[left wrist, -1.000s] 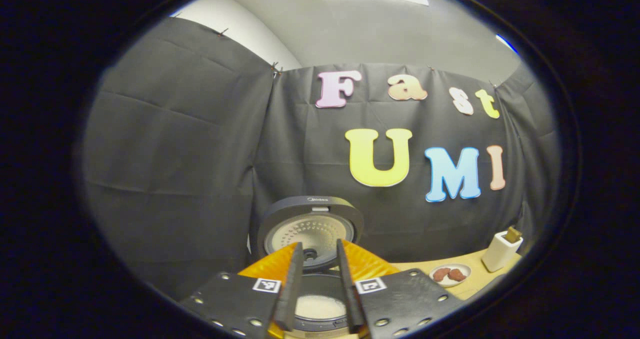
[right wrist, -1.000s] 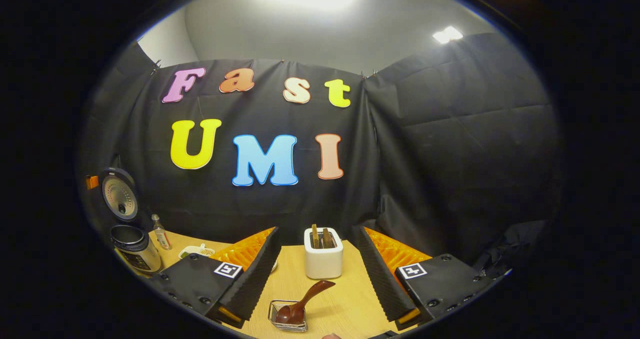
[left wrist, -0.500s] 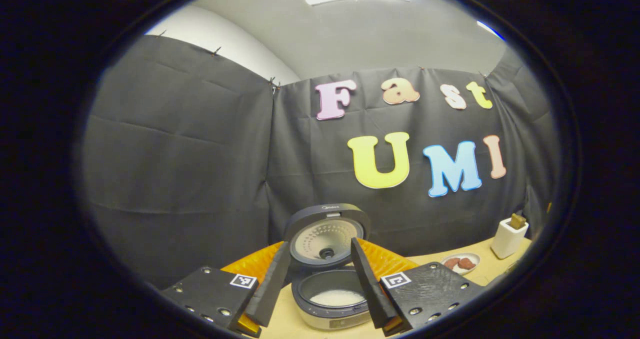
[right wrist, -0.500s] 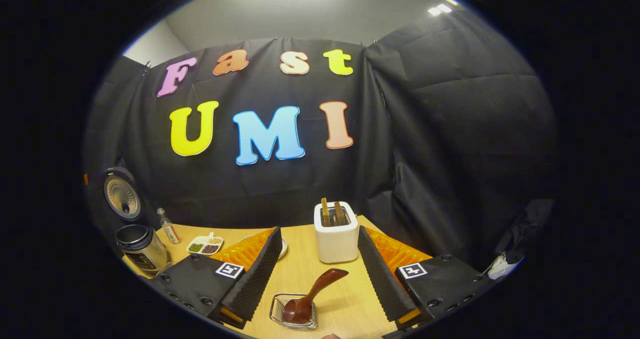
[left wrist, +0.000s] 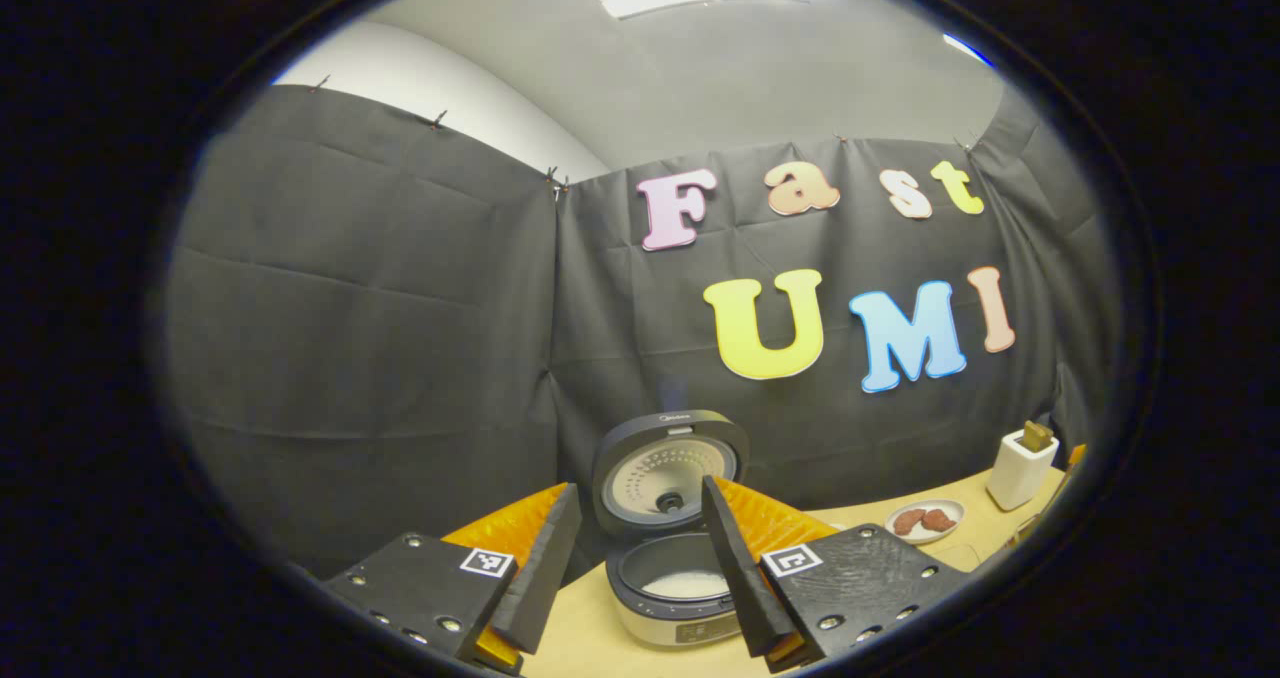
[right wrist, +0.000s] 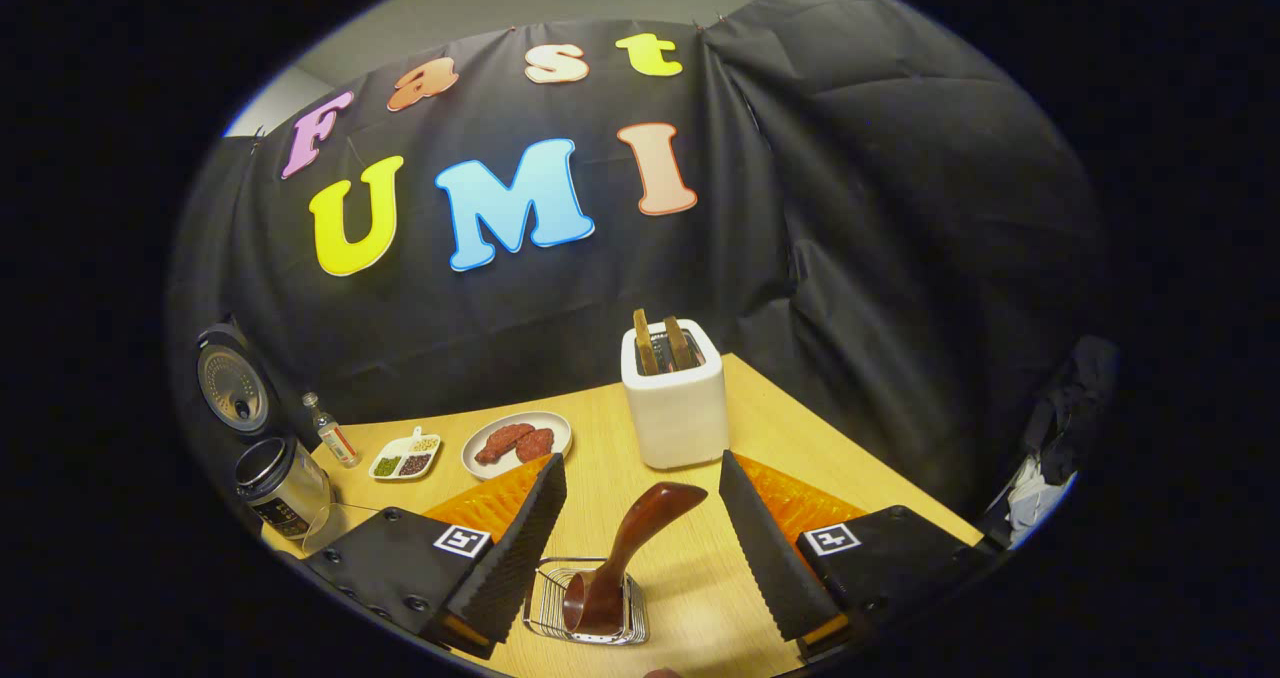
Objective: Close the left gripper, press the button to open the rice cooker; take a wooden spoon from the chopstick holder with the right hand, scoop a spoonful of rice and pour it into the rice cooker, then put the wooden spoon back into the chopstick holder.
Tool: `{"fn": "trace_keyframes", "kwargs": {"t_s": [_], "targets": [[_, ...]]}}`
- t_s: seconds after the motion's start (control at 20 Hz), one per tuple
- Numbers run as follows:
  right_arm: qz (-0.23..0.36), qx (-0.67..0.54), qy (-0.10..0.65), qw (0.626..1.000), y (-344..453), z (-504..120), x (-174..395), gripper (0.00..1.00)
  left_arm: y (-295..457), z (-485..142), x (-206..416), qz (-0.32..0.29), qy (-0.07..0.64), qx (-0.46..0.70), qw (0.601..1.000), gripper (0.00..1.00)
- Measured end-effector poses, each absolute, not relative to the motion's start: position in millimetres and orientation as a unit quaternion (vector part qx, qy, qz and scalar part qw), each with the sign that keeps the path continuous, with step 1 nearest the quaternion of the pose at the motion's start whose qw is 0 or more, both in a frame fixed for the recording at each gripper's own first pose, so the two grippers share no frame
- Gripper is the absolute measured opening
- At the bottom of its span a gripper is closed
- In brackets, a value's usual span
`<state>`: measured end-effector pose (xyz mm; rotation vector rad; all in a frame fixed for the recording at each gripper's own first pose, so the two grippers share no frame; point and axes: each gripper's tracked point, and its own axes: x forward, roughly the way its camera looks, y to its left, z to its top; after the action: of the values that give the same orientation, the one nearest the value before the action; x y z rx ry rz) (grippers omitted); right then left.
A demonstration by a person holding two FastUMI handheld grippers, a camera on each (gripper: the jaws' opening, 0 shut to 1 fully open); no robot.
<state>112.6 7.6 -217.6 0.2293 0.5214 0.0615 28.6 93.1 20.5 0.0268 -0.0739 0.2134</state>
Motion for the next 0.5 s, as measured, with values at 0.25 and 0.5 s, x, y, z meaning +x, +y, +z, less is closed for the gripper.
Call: {"fn": "trace_keyframes", "kwargs": {"t_s": [0.25,0.5], "targets": [[0.039,0.164,0.319,0.933,20,-259,105,0.98,104,14,16,0.121,-0.027,0.017,0.992,0.74],[0.053,0.247,0.354,0.901,39,-274,103,0.83,110,13,8,0.126,-0.025,0.026,0.991,0.74]]}}
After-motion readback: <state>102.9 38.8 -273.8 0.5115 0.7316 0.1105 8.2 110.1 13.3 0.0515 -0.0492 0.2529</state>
